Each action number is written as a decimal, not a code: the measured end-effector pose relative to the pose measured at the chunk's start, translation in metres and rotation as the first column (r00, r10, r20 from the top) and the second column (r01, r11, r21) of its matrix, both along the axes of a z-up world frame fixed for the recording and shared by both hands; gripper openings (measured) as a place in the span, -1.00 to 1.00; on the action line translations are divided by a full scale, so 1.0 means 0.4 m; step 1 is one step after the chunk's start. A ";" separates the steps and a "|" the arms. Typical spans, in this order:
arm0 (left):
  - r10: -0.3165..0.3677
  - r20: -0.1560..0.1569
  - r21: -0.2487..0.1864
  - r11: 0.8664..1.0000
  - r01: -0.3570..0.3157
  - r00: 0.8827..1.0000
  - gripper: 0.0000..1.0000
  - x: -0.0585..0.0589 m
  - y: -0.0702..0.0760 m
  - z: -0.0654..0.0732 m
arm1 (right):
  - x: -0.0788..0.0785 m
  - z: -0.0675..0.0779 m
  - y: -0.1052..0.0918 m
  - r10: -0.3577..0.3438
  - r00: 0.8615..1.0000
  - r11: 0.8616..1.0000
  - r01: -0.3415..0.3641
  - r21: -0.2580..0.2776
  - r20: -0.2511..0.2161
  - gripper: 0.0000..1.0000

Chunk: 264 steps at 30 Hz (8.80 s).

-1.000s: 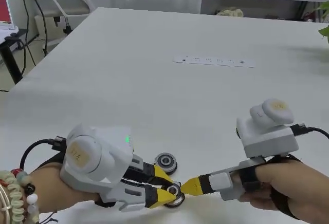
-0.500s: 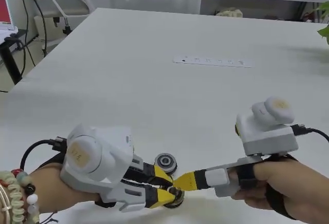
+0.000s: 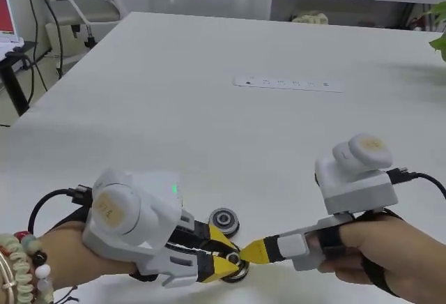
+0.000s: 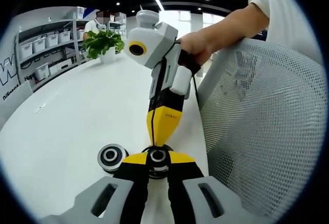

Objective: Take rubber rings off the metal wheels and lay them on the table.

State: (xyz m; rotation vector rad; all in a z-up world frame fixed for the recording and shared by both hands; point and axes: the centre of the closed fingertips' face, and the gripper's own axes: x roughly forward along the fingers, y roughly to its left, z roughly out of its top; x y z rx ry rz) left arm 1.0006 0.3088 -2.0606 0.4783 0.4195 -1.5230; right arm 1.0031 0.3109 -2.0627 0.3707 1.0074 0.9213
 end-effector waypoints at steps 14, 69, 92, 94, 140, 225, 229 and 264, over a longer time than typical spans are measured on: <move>-0.045 -0.025 -0.006 0.999 0.045 0.999 -0.31 -0.020 0.010 0.037 | 0.016 0.010 -0.009 -0.036 0.999 0.999 0.036 0.022 -0.003 -1.00; 0.260 0.051 -0.099 0.962 -0.255 0.964 0.99 -0.008 0.238 0.248 | 0.060 0.091 -0.023 -0.134 0.990 0.985 0.129 0.118 0.032 -1.00; 0.329 -0.043 -0.059 0.942 -0.331 0.944 0.95 -0.040 0.239 0.159 | 0.051 0.149 0.018 -0.003 0.964 1.000 -0.004 0.025 0.264 -1.00; 0.324 -0.046 -0.045 0.944 -0.326 0.945 0.95 -0.043 0.239 0.153 | 0.048 0.153 0.027 0.023 0.956 1.000 -0.028 0.013 0.294 -1.00; 0.343 -0.049 -0.018 0.939 -0.344 0.938 0.94 -0.038 0.240 0.128 | 0.012 0.016 0.144 0.296 0.823 0.947 -0.185 -0.262 0.486 -1.00; 0.032 0.122 -0.163 0.987 -0.012 0.992 0.40 0.026 -0.022 0.269 | -0.007 -0.021 -0.037 0.493 0.764 0.860 -0.354 -0.368 0.417 -0.46; -0.001 0.138 -0.122 0.992 0.018 0.990 0.37 0.016 -0.031 0.208 | -0.018 -0.028 -0.029 0.515 0.752 0.847 -0.372 -0.381 0.412 -0.47; 0.027 -0.018 0.017 1.000 -0.027 0.999 -0.61 0.003 -0.005 -0.004 | -0.034 -0.045 -0.006 0.560 0.724 0.819 -0.413 -0.399 0.402 -0.52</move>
